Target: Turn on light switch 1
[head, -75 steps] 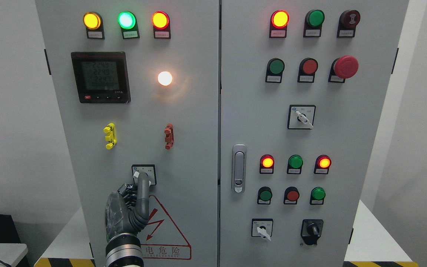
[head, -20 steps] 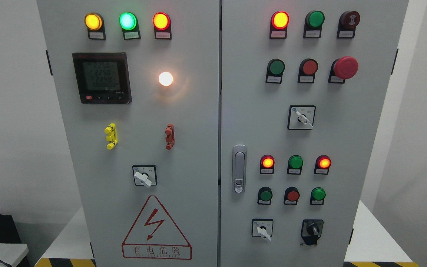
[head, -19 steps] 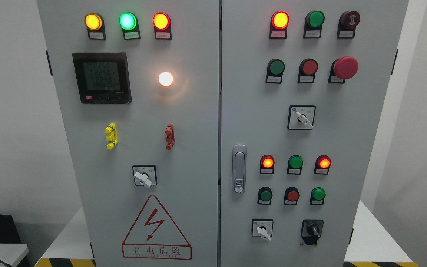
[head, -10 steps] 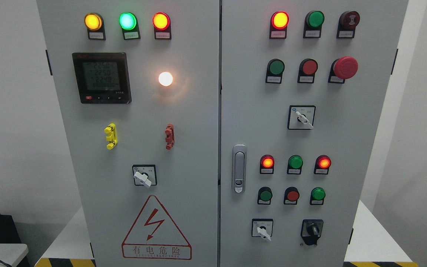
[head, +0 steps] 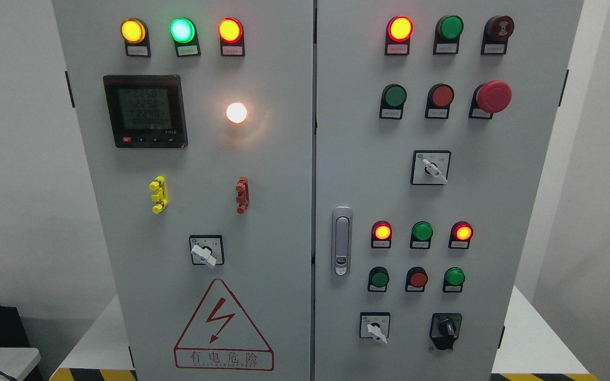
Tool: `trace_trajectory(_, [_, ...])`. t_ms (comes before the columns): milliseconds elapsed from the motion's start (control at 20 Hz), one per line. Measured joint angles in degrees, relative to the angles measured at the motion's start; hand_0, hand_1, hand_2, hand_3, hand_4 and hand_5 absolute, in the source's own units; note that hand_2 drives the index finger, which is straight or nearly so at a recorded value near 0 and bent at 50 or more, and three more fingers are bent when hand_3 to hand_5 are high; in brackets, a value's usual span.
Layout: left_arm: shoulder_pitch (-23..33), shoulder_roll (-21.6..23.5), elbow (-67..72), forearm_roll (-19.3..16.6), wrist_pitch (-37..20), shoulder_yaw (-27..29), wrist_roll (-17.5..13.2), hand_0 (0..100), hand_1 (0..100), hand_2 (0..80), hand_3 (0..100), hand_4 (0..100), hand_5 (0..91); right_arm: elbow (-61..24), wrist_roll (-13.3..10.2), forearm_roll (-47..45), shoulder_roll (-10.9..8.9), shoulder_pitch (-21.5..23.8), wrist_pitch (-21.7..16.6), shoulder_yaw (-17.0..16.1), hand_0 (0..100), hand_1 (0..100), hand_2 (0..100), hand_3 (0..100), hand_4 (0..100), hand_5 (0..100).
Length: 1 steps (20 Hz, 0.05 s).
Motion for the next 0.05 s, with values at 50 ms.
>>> trace_trajectory(50, [-0.13, -0.01, 0.23, 0.02, 0.0, -0.25, 0.0, 32, 0, 0.0, 0, 0, 3.0, 0.0, 0.0, 0.0, 0.0, 0.0, 0.0, 0.0, 12, 39, 0, 0, 0, 0])
